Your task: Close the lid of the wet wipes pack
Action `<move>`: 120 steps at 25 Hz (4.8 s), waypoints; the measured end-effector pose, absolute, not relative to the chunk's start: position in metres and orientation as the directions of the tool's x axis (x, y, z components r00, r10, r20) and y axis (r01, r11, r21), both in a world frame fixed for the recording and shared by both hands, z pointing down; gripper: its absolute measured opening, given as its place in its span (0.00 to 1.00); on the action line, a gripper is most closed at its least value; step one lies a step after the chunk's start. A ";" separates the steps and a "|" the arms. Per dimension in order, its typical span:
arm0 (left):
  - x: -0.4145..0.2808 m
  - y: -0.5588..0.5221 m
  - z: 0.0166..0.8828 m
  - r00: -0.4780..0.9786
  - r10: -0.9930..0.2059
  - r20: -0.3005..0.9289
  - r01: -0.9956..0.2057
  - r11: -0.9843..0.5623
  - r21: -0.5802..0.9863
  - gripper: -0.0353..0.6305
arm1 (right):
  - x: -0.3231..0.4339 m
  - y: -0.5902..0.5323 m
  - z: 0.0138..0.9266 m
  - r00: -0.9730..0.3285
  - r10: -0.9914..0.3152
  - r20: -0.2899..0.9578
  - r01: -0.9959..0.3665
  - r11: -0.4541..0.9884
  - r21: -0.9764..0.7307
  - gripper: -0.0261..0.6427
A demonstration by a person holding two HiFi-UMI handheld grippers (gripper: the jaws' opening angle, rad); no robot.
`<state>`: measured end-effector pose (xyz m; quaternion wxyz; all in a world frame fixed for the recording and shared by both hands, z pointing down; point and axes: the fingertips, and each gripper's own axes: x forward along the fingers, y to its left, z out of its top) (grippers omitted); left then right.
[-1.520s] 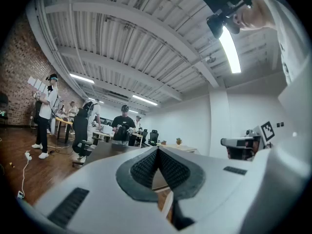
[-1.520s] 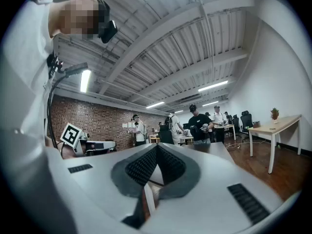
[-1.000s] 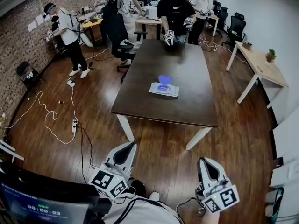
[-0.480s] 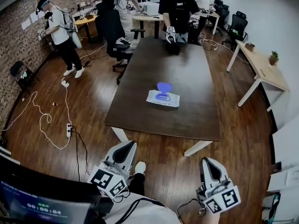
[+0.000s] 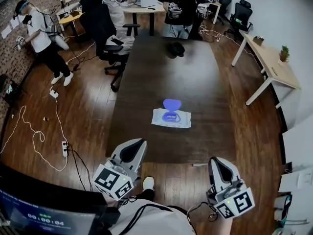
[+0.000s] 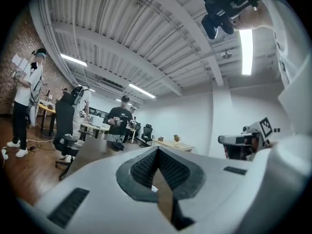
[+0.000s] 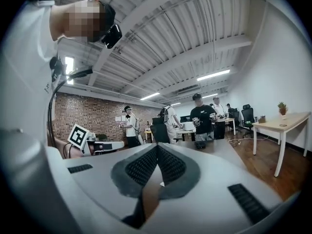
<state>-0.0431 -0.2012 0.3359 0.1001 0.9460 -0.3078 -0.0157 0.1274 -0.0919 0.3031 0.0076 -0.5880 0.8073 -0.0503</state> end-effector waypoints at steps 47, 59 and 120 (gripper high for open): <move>0.068 -0.426 0.624 0.582 -0.706 0.404 -0.812 -0.472 0.345 0.05 | 0.168 -0.460 0.600 -0.740 -0.568 0.360 -0.664 0.703 -0.255 0.37; 0.062 -0.412 0.601 0.610 -0.704 0.364 -0.792 -0.517 0.325 0.05 | 0.144 -0.410 0.582 -0.750 -0.544 0.377 -0.644 0.732 -0.223 0.37; 0.048 -0.390 0.587 0.668 -0.667 0.331 -0.743 -0.573 0.345 0.05 | 0.091 -0.364 0.652 -0.659 -0.440 0.610 -0.672 0.709 -0.214 0.37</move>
